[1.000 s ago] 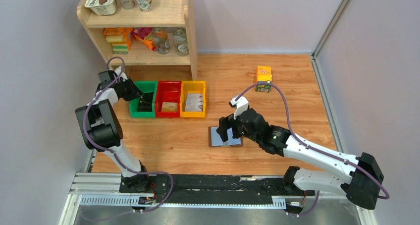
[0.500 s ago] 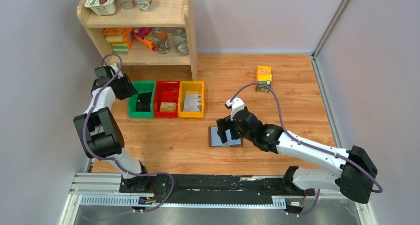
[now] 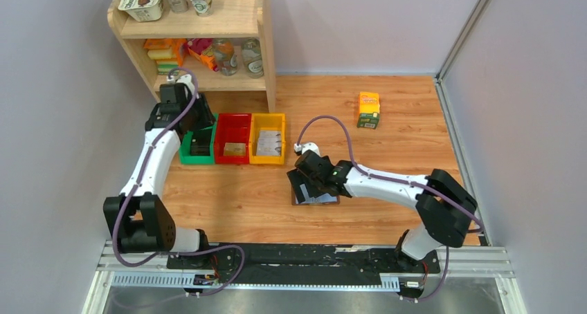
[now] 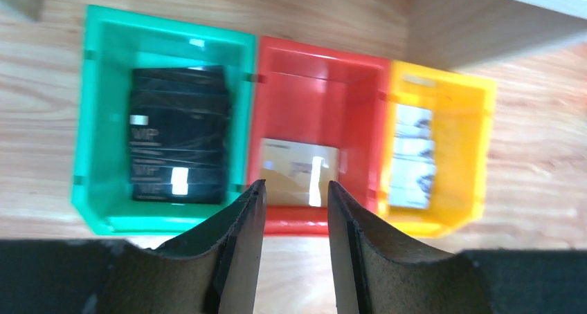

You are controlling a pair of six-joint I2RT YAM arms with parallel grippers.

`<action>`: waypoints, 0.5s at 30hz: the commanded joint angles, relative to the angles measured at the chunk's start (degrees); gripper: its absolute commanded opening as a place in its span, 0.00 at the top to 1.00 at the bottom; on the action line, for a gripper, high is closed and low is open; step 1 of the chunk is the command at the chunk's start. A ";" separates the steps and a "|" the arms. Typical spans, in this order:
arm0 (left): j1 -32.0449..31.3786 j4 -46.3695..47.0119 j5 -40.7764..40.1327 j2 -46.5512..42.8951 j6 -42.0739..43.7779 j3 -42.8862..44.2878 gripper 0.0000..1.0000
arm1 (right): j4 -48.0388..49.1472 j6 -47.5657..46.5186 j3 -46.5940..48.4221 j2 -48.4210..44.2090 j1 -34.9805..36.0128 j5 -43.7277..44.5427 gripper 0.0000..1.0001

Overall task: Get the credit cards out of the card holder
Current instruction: Remove the credit card from the card holder.

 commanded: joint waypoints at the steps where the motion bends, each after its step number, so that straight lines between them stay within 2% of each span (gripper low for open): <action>1: -5.23 -2.64 -2.21 -7.22 -4.44 -1.66 0.54 | -2.61 3.61 4.49 4.09 0.95 -1.92 0.02; 9: -23.22 -1.41 -0.27 -12.42 -11.82 -9.66 0.54 | -4.01 4.49 6.17 8.75 0.95 -3.33 0.01; 15: -31.06 0.17 0.34 -12.60 -16.48 -14.50 0.54 | -8.15 5.72 7.13 12.18 0.86 -0.34 0.03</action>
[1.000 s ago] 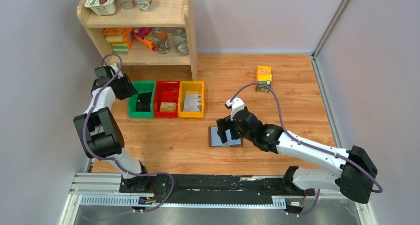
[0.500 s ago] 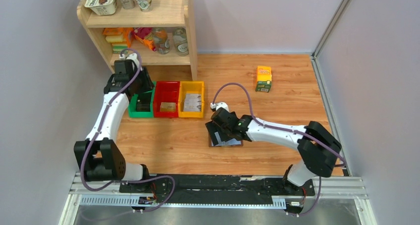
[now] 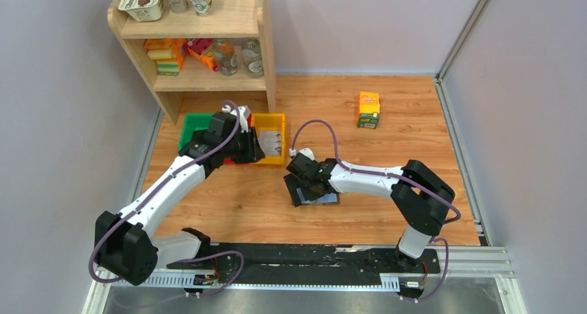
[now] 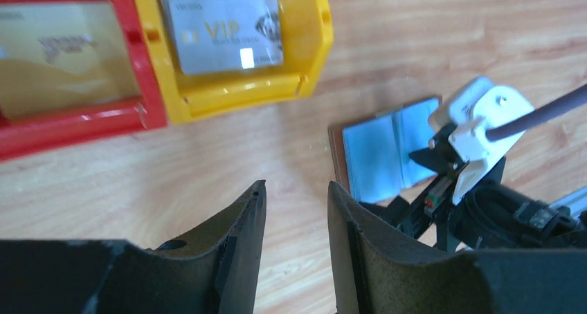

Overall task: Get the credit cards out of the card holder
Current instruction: Remove the credit card from the card holder.

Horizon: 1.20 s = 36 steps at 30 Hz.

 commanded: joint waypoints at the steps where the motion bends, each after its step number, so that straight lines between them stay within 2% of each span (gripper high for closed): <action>1: -3.66 1.59 0.28 -0.71 -5.10 -2.14 0.54 | -3.08 1.61 2.02 2.11 0.07 1.54 0.05; 5: -7.00 2.47 0.36 0.34 -6.59 -4.16 0.54 | -0.27 0.39 0.27 1.06 -1.24 -2.32 0.15; 11: -10.87 5.63 1.94 3.24 -9.32 -5.65 0.54 | 7.28 -2.08 -5.44 -3.15 -5.11 -13.65 0.26; 18: -13.69 8.18 4.32 8.51 -10.64 -3.90 0.54 | 12.21 -2.61 -10.02 -5.80 -9.50 -21.75 0.49; 26: -17.02 9.42 6.87 15.63 -11.26 -0.47 0.54 | 16.25 -2.52 -13.62 -8.25 -13.02 -27.37 0.56; 28: -17.64 9.42 6.87 17.12 -11.26 0.05 0.56 | 17.75 -2.26 -15.11 -8.96 -14.34 -29.04 0.57; 30: -18.17 8.80 6.96 18.44 -11.08 0.76 0.61 | 18.89 -2.25 -16.00 -9.57 -15.48 -30.89 0.57; 36: -18.61 6.52 6.78 21.18 -11.34 1.29 0.62 | 20.21 -1.90 -17.49 -10.63 -17.33 -32.47 0.57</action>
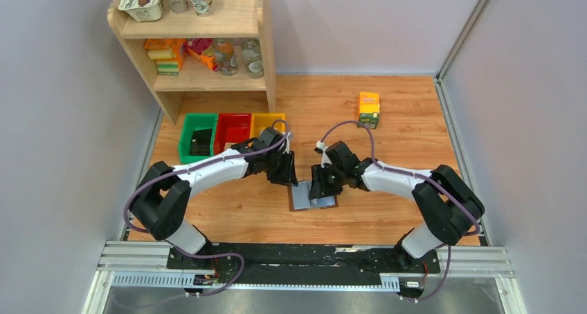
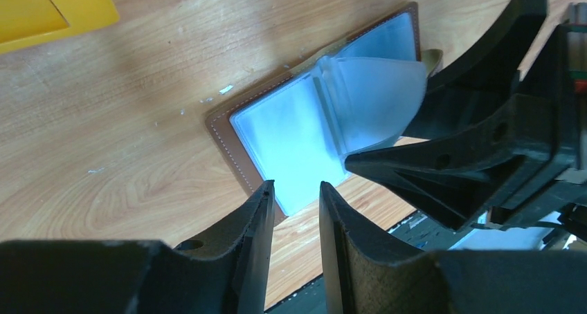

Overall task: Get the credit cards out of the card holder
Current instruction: Remove the credit card from the card holder.

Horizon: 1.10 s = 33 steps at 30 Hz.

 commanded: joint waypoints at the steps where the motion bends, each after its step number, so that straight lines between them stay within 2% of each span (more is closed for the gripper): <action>1: -0.36 -0.68 1.01 1.33 -1.03 1.72 0.62 | 2.31 0.50 -1.23 -1.45 -1.05 -2.64 0.58; 5: -0.53 0.03 1.63 3.96 -1.73 1.37 0.60 | 2.84 1.38 -1.76 -0.92 -2.01 -3.17 0.62; 9: -0.71 -0.76 -0.12 6.34 -1.30 1.11 0.62 | 0.13 2.00 -1.76 -3.11 -2.63 0.51 0.58; 12: -0.71 -1.73 -1.79 7.48 -0.59 0.67 0.75 | -5.75 1.65 -0.36 -5.31 -2.46 6.92 0.55; 14: -0.80 -1.99 -2.06 8.01 -0.33 0.14 0.80 | -10.14 1.29 1.66 -6.37 -2.54 12.54 0.54; 18: -0.71 -2.17 -2.24 8.28 -0.24 -0.30 0.82 | -18.24 1.03 4.82 -7.16 -2.46 24.40 0.54; 22: -0.71 -1.29 -1.63 6.35 -0.85 -0.65 0.82 | -24.48 1.21 8.51 -8.48 -0.18 32.50 0.54; 26: -0.80 1.34 -1.10 3.71 -2.78 -2.14 0.82 | -22.05 -0.64 10.81 -14.18 6.76 33.40 0.40; 30: -0.71 3.36 -0.40 3.71 -4.28 -3.63 0.82 | -14.67 -0.90 9.67 -17.88 9.32 26.91 0.24; 33: -0.71 4.68 0.13 4.15 -5.42 -4.78 0.82 | -10.79 -0.03 8.87 -15.88 9.94 22.77 0.19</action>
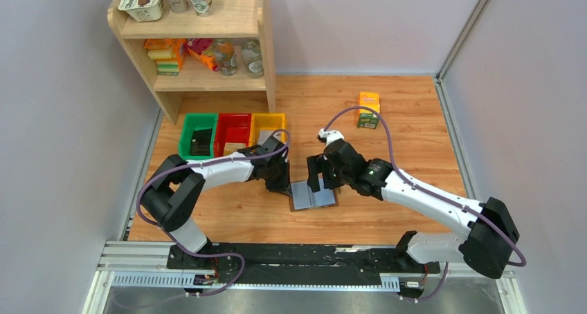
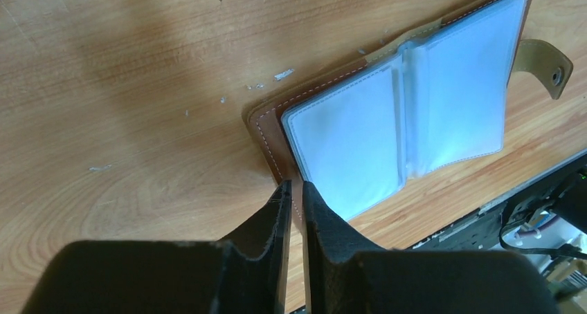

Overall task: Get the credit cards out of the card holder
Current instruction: Remove the credit card from the card holder.

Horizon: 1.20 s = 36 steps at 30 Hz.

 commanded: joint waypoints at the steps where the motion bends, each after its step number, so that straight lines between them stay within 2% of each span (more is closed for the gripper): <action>1: -0.32 3.79 1.23 -1.14 -2.97 -1.89 0.83 | 6.83 0.37 0.90 2.90 0.65 -4.69 0.18; 3: -0.32 4.14 0.88 -0.88 -3.85 -2.68 0.90 | 7.27 0.72 1.42 5.98 1.79 -4.17 0.14; 5: -0.32 4.49 0.61 -0.79 -4.56 -3.30 0.94 | 7.97 1.33 1.78 8.53 2.84 -3.47 0.09; 9: -0.32 5.20 0.35 -0.35 -5.53 -4.36 0.98 | 8.94 4.05 2.57 13.10 3.46 -3.12 0.06; 18: -0.32 5.37 0.17 0.00 -6.41 -5.23 0.99 | 5.78 5.02 5.91 22.42 6.27 0.14 0.03; 25: -0.32 5.20 0.08 0.44 -6.58 -5.06 0.99 | 3.41 5.91 7.31 26.20 6.54 2.33 0.04; 31: -0.23 5.11 0.08 0.70 -6.84 -5.24 1.00 | 1.21 7.22 7.84 27.52 6.54 5.40 0.10; 36: -0.23 5.02 0.08 0.62 -6.93 -5.32 1.00 | -1.51 8.63 8.98 28.75 6.54 7.95 0.21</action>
